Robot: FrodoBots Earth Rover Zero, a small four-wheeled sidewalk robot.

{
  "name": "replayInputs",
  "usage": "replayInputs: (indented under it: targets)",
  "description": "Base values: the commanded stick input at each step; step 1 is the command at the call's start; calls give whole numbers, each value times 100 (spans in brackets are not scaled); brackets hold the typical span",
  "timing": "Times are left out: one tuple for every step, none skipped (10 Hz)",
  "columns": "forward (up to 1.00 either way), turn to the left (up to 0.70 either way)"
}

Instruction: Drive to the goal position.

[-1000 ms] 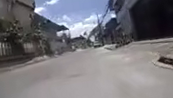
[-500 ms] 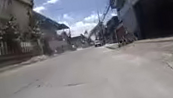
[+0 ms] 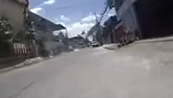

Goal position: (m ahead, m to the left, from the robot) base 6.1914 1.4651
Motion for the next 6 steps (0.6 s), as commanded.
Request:
replayInputs:
  targets:
    - [100, 0]
    - [100, 0]
    - [100, 0]
    - [100, -4]
    - [100, -18]
    - [100, -32]
